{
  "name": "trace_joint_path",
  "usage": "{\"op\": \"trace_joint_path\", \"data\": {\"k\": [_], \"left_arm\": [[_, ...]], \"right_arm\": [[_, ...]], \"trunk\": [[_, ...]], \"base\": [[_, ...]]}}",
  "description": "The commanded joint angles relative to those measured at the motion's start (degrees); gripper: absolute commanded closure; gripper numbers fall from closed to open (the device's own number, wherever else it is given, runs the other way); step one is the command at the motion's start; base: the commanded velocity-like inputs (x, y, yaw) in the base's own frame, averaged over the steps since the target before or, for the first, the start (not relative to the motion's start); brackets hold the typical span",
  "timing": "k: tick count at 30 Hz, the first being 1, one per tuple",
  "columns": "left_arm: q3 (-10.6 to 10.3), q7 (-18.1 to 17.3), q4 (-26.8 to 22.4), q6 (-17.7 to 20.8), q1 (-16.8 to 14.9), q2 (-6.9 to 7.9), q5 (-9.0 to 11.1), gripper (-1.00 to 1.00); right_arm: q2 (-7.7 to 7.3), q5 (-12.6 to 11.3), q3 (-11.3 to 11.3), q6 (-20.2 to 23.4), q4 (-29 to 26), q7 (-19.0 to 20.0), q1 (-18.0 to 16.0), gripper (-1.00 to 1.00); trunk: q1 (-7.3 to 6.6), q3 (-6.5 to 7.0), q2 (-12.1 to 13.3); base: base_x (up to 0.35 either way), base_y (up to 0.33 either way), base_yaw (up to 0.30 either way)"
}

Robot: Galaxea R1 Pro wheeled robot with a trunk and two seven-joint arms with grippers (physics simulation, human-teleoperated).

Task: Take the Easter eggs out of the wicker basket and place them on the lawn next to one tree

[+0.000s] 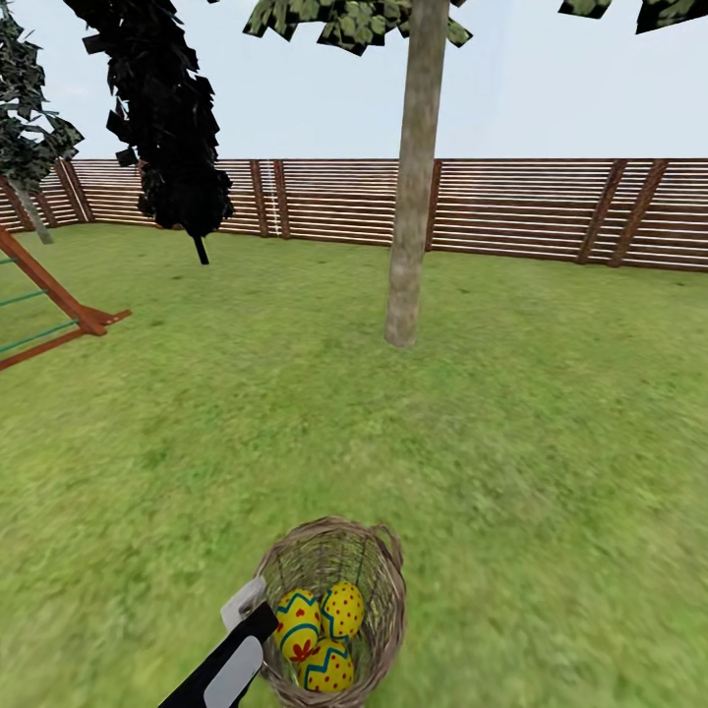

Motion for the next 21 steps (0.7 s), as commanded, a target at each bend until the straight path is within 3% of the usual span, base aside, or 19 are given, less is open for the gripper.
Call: {"op": "trace_joint_path", "data": {"k": [1,21], "left_arm": [[-0.4,0.3,-0.1,-0.3,-0.1,0.13,0.4,1.00],[-0.4,0.3,-0.1,-0.3,-0.1,0.25,0.4,1.00]], "right_arm": [[0.11,0.8,-0.5,-0.3,0.2,-0.3,-0.1,-1.00],[0.07,1.0,-0.5,-0.3,0.1,-0.3,-0.1,-1.00]], "trunk": [[0.03,-0.05,0.0],[0.03,-0.05,0.0]], "base": [[0.341,0.000,0.000],[0.341,0.000,0.000]]}}
